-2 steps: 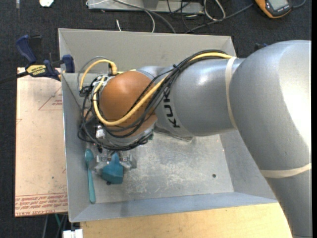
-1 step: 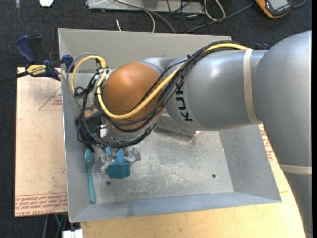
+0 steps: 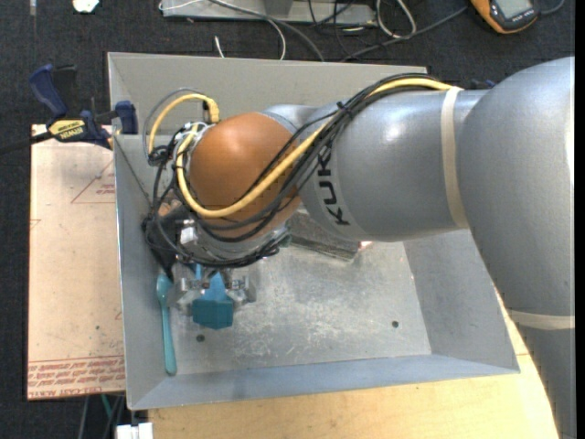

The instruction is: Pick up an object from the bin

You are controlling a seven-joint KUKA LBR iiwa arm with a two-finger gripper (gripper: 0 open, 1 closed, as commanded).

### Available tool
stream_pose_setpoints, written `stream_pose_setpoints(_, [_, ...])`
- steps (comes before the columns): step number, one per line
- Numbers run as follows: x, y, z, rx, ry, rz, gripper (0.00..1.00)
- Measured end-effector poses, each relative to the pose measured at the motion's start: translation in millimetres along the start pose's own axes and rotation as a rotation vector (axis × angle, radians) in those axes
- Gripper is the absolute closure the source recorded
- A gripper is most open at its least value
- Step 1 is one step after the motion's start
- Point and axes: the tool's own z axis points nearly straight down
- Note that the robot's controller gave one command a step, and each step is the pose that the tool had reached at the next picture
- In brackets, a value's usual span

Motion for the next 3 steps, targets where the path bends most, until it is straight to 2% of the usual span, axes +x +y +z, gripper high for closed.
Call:
stream_pose_setpoints(1, [9.8, 7, -61, -0.008, 0.001, -0.115, 1.0])
stream_pose_setpoints(2, [9.9, 17, -88, -0.017, 0.001, -0.048, 1.0])
stream_pose_setpoints(3, [24.7, 7, -28, 0.005, -0.006, -0.188, 1.0])
